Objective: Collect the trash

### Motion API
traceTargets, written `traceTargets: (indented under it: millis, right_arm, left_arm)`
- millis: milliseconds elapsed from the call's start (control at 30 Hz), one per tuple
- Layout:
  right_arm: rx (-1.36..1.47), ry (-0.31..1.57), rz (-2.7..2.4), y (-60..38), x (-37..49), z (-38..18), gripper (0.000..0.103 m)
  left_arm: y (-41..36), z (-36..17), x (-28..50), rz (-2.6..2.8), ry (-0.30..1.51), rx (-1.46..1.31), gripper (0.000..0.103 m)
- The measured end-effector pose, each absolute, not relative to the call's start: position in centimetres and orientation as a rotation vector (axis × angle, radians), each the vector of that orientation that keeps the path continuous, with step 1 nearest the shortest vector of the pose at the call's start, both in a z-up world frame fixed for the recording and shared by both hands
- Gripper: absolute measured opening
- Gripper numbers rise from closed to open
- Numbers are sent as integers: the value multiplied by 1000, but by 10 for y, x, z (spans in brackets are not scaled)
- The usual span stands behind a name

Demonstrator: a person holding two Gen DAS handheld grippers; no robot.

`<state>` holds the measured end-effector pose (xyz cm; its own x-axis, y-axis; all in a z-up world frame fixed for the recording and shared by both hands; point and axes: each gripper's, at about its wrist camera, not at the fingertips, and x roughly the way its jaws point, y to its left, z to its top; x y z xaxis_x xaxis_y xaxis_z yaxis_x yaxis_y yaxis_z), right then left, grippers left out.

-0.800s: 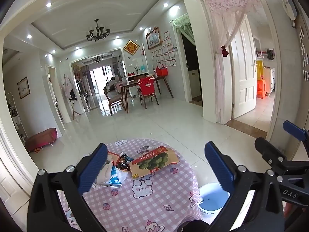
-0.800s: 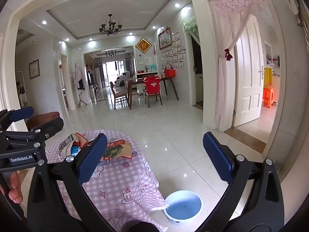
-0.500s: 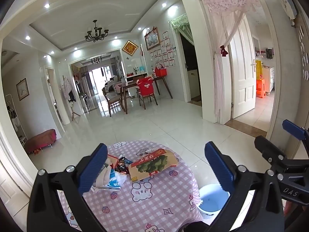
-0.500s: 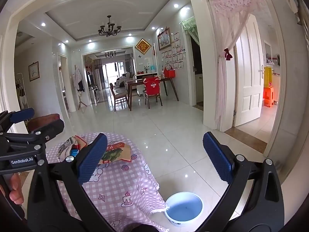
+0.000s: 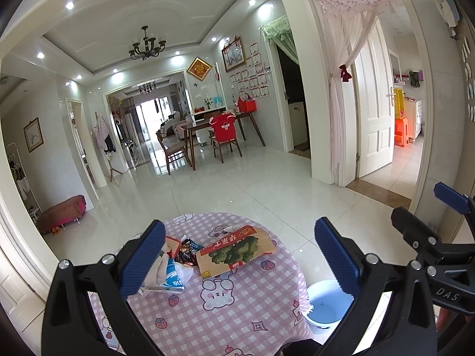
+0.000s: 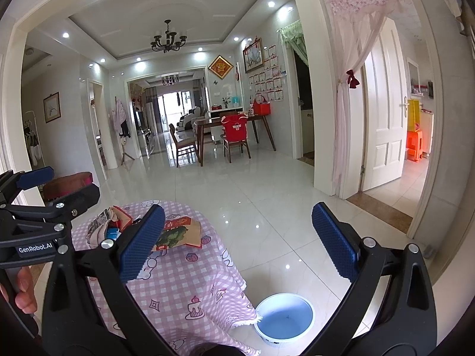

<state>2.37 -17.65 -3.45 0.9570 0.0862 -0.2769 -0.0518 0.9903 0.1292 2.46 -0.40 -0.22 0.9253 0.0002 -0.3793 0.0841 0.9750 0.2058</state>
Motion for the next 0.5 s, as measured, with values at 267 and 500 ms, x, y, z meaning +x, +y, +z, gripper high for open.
traceTargets:
  millis: [267,500]
  right_arm:
    - [123,291,72,-176,27,-38,97]
    - [123,291,72,-176,27,-38,97]
  left_arm:
    - [-2,-6,28,-43,394,219,99]
    - [0,-10,33,-45,399,220,99]
